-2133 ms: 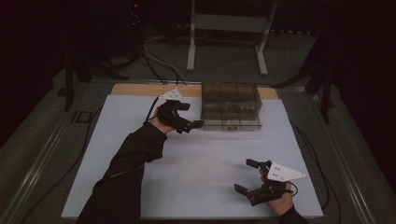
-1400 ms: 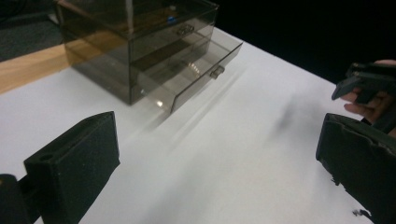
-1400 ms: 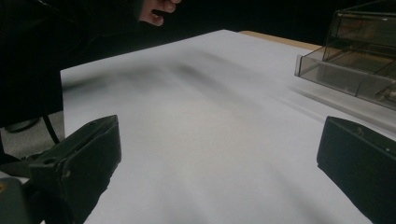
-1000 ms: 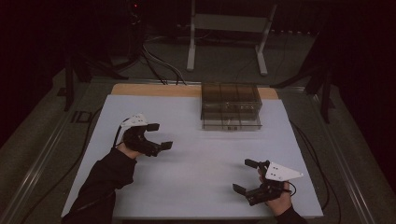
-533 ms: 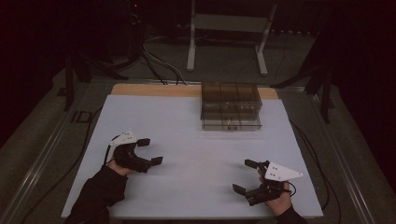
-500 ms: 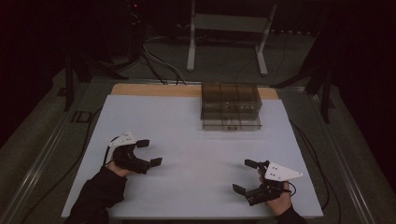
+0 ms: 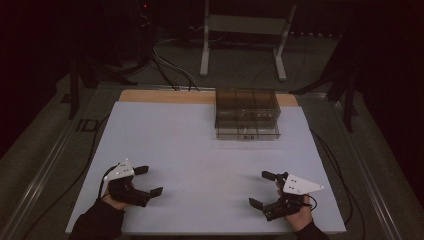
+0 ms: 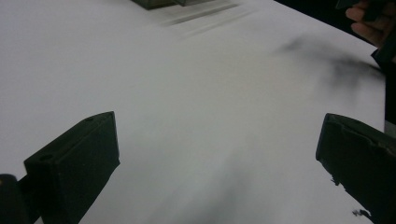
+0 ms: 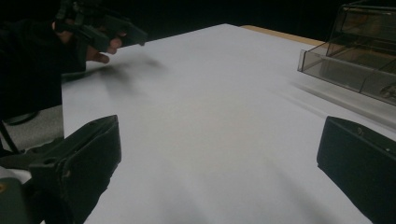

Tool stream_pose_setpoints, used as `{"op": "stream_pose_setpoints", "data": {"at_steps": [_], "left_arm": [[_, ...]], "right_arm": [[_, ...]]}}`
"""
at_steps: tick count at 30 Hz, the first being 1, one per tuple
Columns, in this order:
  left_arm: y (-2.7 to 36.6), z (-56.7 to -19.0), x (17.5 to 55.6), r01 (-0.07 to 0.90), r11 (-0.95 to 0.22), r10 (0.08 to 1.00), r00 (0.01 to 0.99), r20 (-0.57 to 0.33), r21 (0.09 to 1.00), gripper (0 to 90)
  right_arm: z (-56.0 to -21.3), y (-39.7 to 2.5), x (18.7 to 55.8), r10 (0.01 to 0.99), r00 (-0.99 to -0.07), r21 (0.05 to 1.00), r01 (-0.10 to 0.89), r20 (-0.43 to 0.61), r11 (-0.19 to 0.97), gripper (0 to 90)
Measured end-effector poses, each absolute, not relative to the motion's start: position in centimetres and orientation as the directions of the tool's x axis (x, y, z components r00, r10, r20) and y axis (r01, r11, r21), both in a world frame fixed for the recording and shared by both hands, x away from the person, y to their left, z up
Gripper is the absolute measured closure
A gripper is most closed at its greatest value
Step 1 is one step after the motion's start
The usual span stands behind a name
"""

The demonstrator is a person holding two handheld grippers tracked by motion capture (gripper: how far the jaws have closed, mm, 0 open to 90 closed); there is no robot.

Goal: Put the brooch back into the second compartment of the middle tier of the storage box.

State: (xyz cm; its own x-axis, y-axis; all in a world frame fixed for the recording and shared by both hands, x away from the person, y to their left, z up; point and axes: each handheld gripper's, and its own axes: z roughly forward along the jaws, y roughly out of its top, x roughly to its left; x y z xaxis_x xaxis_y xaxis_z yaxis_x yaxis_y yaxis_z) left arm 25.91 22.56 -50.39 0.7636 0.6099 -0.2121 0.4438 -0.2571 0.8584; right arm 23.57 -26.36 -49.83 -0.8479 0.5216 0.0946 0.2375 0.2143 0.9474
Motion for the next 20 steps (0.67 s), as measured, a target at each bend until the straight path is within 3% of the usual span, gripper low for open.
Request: {"op": "stream_pose_setpoints", "data": {"at_steps": [13, 20], "left_arm": [[24.2, -51.0, 24.6, 0.441, -0.224, 0.687, 0.704, -0.180, 0.869, 0.2], [24.1, -51.0, 24.6, 0.439, -0.222, 0.682, 0.708, -0.183, 0.870, 0.3]], "right_arm": [[-49.8, -26.3, 23.7, 0.521, -0.848, 0.947, 0.238, 0.095, 0.215, 0.0], [-49.9, -26.2, 23.7, 0.520, -0.849, 0.946, 0.238, 0.093, 0.220, 0.0]]}}
